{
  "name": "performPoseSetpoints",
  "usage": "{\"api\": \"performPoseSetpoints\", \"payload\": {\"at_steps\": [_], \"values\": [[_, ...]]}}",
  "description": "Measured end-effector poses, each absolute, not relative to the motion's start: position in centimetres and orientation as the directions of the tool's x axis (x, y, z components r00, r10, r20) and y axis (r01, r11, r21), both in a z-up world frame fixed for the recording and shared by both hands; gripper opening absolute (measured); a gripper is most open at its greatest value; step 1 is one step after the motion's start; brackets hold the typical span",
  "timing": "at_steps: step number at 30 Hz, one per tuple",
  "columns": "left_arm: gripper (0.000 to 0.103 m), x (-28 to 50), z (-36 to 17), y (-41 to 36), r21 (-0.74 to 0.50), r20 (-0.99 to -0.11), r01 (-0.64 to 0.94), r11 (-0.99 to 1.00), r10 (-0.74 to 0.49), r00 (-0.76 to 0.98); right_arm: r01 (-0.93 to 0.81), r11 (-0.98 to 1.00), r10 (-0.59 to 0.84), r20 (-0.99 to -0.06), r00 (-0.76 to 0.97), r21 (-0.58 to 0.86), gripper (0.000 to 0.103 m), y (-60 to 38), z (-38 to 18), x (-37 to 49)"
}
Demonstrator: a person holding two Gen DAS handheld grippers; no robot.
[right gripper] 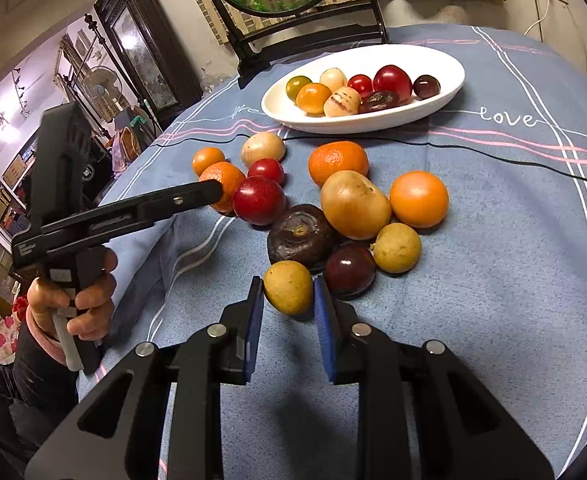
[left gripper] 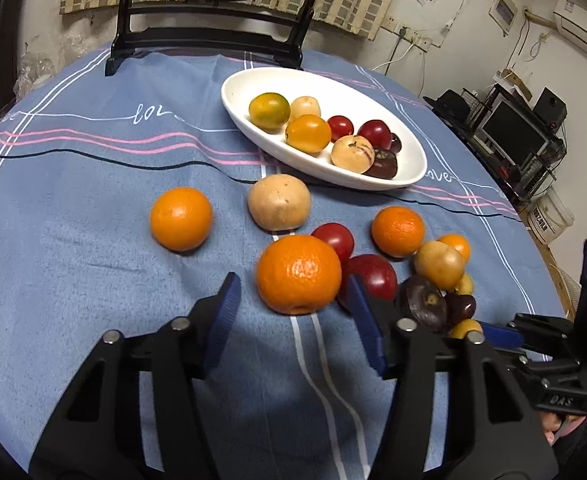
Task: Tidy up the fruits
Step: 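Grasp the large orange with the left gripper while the right gripper grasps the pale yellow fruit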
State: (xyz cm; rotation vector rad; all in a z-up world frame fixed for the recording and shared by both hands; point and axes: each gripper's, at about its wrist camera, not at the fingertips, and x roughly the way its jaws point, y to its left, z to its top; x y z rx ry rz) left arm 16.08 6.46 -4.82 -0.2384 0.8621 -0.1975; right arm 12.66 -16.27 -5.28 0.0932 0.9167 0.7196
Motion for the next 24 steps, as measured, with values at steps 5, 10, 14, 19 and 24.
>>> {"api": "performPoseSetpoints", "payload": {"at_steps": [5, 10, 14, 19, 24], "values": [[0.052, 16.7, -4.9, 6.3, -0.287, -0.727, 0.073, 0.955, -0.267, 0.633, -0.53, 0.766, 0.603, -0.691, 0.398, 0.364, 0.026, -16.3, -5.2, 12.5], [0.05, 17.5, -5.5, 6.3, -0.319, -0.738, 0.071, 0.945, -0.295, 0.607, -0.531, 0.765, 0.605, -0.69, 0.398, 0.365, 0.026, -16.3, -5.2, 12.5], [0.047, 17.4, -5.6, 6.1, -0.32, -0.737, 0.076, 0.944, -0.299, 0.606, -0.532, 0.763, 0.608, -0.685, 0.401, 0.366, 0.026, -16.3, -5.0, 12.4], [0.047, 16.9, -5.5, 6.0, -0.313, -0.733, 0.068, 0.947, -0.286, 0.618, -0.533, 0.763, 0.607, -0.688, 0.396, 0.366, 0.026, -16.4, -5.0, 12.4], [0.047, 15.6, -4.9, 6.4, -0.314, -0.705, 0.06, 0.947, -0.275, 0.653, -0.536, 0.761, 0.609, -0.686, 0.398, 0.365, 0.026, -16.3, -4.9, 12.4]]}}
